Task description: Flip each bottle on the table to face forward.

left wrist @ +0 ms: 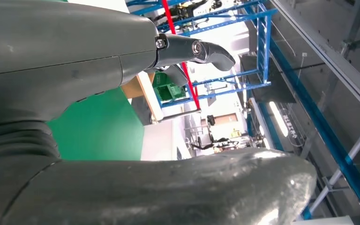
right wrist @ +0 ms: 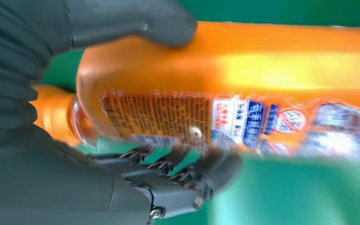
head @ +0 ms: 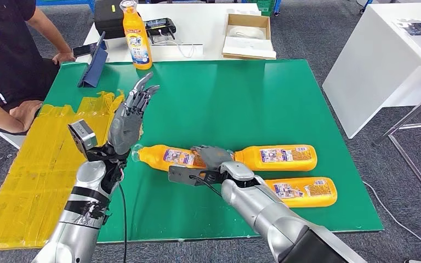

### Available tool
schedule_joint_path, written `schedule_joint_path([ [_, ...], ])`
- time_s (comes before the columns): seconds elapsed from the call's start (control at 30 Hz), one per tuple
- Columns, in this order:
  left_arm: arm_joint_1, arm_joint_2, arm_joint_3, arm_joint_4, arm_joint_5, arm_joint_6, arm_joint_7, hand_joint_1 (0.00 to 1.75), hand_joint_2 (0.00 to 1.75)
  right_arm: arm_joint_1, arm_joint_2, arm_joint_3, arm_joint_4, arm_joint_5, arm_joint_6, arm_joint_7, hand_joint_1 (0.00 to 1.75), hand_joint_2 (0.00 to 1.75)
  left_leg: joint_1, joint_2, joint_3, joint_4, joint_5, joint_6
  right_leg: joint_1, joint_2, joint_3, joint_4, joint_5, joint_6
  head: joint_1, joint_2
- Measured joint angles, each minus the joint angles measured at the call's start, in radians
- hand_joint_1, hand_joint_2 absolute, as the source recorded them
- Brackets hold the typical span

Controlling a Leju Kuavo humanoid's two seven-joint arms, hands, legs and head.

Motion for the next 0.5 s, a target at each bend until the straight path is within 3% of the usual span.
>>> schedule_joint_path([
  [0.5,0.008,0.000,-0.011,-0.009,0.000,-0.001,0.000,0.00,0.00,0.018,-0.009,0.009,0.018,0.028,0.019,0.038,0.00,1.75,0.000,0.001,0.002,0.000,0.000,0.000,0.000,0.001,0.002,0.000,0.000,0.000,0.000,0.000],
])
